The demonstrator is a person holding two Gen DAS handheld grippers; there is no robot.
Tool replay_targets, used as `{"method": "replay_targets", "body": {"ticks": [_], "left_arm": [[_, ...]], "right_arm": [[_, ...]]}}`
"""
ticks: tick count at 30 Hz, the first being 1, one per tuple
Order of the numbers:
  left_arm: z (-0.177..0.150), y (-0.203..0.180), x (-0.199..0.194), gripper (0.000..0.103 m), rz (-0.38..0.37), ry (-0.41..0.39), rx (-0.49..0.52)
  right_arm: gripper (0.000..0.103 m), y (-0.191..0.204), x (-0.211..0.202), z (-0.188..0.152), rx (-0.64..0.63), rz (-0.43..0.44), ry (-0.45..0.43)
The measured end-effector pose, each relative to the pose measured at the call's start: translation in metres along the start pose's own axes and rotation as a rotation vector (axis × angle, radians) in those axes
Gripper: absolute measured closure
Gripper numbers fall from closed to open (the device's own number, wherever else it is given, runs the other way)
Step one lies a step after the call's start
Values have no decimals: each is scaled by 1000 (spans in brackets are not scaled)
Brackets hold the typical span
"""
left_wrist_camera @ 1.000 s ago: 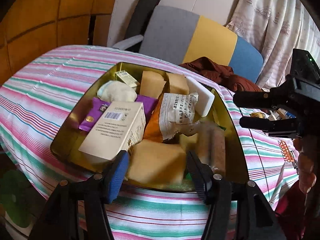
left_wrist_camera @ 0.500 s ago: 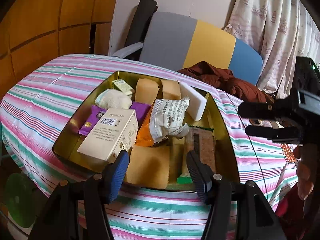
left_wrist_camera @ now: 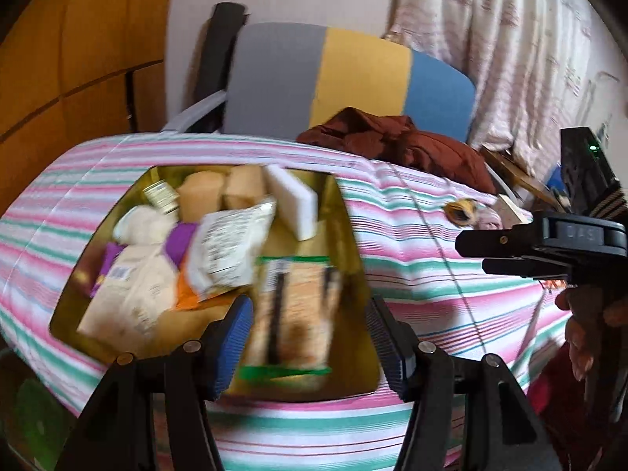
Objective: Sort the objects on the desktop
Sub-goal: 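Move both tools back over the remaining items on the cloth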
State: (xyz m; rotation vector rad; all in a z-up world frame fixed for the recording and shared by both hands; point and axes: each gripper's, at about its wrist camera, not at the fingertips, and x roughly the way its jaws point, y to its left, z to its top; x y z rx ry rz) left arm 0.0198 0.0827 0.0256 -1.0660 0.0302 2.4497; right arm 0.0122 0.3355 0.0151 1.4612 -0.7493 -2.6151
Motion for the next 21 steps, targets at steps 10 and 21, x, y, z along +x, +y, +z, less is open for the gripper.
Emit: {"method": "replay_targets", "body": {"ticks": [10,21], "left_arm": [[10,-71,23,42,-92,59,129],[5,-123,47,42,-151,129,220]], "right_arm": [[15,-103,-43,6,99,-189,-12],[9,-237,-114,38,269,-499,-118]]}}
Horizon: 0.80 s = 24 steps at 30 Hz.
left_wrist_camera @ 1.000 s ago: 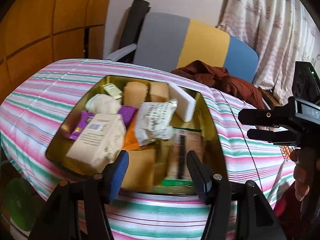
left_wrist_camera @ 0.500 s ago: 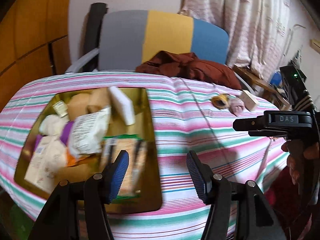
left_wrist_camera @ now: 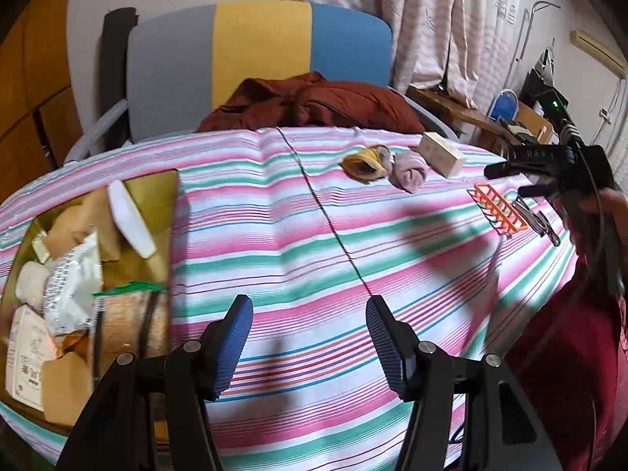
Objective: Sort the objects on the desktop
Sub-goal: 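Move both tools back over the remaining items on the cloth, then grasp the orange plastic rack with the right tool while the left grasps the pink striped sock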
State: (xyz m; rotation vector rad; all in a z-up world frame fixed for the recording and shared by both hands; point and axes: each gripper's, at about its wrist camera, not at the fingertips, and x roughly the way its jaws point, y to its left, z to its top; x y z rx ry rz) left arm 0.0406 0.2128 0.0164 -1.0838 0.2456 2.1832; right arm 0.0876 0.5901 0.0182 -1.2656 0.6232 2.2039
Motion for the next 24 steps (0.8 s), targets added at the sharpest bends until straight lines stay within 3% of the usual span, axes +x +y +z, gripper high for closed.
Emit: {"method": "replay_targets", "body": {"ticks": [4,9,18,21,24], "left_arm": [[3,-11,15,42,-25,36,19],[13,-28,33,42,-46,67,52],[35,-65,71,42,-120,100,107],[48,-81,88,42,-151,113,128],[61,-98,108,42,-144,122,152]], "right_arm": [[5,-45,18,21,46,-108,17],[5,-87,47,28,144,-94,80],[6,-109,70,29,200,-97,129],[13,-115,79,27,224,-89,172],[27,-117,88,22,228,-69,223]]}}
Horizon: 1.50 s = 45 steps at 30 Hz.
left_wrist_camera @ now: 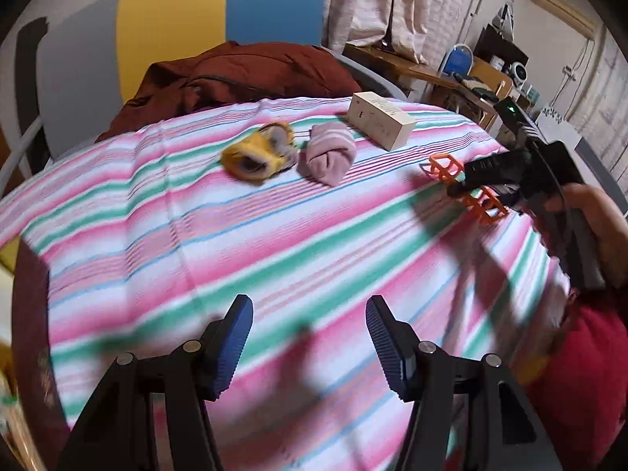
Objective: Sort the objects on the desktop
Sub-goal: 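Grasp the orange plastic rack with the right tool while the left grasps the pink striped sock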
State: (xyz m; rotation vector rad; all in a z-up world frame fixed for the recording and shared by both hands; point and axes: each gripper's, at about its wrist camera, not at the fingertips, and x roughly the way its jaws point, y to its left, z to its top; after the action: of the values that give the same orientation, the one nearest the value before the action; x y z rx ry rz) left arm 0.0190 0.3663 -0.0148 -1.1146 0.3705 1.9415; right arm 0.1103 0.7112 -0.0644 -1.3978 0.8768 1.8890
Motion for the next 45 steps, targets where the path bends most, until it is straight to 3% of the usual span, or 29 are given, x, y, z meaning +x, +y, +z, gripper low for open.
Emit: {"method": "replay_targets", "body": {"ticks": [9,13,18,24,26,27,29,30,31,39,45], "left_arm": [[58,-29,63,39,-36,44,83],[86,-34,93,39,18,57,124],[113,-24,115,35,21,46,56],[134,-41,126,34,85,-4,157],[135,-40,134,36,54,-10,139],[134,-38,136,44,54,-13,133],[127,-37,146,58,136,-19,148],[120,-36,151,58,176,-24,171],[114,-36,148,59,172,-65,181],[101,-36,137,63,179,-83,174],[85,-26,124,65,158,-92,101]], "right_arm": [[28,2,-1,0,-19,-7,1],[28,1,-2,0,-14,-8,-2],[27,1,-3,0,-22,-14,-3],[26,1,-4,-1,-30,-20,-9],[28,3,-3,-2,-45,-37,-7],[29,4,-3,-2,-52,-47,-8],[35,5,-4,-3,-69,-71,-10],[36,4,-5,-4,-71,-77,-13],[38,3,-5,-4,-67,-75,-14],[45,-1,-10,-8,-58,-86,-21],[48,-7,-15,-9,-35,-70,-30]]}}
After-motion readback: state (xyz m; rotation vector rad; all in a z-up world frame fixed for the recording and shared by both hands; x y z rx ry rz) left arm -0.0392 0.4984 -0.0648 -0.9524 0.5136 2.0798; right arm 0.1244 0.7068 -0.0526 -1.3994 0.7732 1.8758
